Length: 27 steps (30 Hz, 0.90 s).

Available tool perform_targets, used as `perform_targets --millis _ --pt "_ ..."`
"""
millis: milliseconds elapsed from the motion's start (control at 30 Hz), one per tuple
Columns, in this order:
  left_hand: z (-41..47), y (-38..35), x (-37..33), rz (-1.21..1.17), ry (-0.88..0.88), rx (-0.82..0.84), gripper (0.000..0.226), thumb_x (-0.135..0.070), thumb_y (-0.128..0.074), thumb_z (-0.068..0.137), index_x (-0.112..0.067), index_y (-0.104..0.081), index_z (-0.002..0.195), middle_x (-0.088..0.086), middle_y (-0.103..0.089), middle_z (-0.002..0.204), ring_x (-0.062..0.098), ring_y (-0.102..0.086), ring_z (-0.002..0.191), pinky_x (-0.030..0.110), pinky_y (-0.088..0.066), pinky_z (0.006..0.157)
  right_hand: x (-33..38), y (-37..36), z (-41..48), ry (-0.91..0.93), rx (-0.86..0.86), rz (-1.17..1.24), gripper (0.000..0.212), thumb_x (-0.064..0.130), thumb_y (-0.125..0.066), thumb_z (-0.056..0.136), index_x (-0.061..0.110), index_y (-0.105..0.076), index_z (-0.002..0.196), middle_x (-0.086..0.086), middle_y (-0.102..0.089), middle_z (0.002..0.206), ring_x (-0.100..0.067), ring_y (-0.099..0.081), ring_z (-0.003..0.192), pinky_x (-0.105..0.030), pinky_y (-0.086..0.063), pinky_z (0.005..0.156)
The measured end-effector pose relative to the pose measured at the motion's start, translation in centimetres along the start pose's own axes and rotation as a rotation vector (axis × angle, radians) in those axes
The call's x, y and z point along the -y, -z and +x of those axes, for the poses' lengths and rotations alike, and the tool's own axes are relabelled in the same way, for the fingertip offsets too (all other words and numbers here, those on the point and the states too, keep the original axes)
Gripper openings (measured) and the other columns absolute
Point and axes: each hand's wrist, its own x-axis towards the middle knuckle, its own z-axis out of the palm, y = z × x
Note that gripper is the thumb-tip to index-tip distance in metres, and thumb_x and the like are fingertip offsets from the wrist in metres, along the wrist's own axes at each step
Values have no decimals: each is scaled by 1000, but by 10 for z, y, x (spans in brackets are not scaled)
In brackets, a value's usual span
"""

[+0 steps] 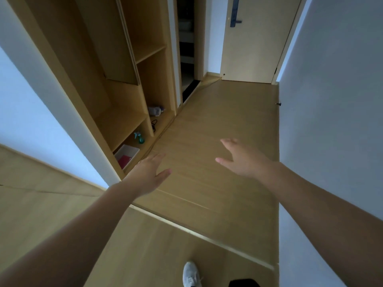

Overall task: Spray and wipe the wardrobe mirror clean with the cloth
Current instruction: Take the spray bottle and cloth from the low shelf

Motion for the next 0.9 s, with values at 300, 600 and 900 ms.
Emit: perform_targets --millis 300,600,900 --pt "119 46 36 -16 -38 7 63 -56 -45 89 -28 -30 143 -1 -47 140 18 -45 128 46 -41 105 -9 15 138 -12 14 14 72 53 -41 97 20 -14 154 -5 -17 161 -22 -20 146 -39 -22 115" --pt "183 58 68 -44 18 -46 56 -63 -39 88 -38 -32 137 -3 -50 135 18 -48 125 45 -41 105 -18 21 254 97 47 -3 67 50 -37 99 19 -15 154 -5 -17 161 -21 -17 147 -38 -20 116" --pt "271 79 66 -74 227 -165 55 -51 -44 92 -20 -37 138 2 -51 130 21 -52 114 45 -48 97 -49 48 394 308 81 11 69 51 -42 97 23 -15 153 -2 -17 160 -20 -18 147 -38 -23 115"
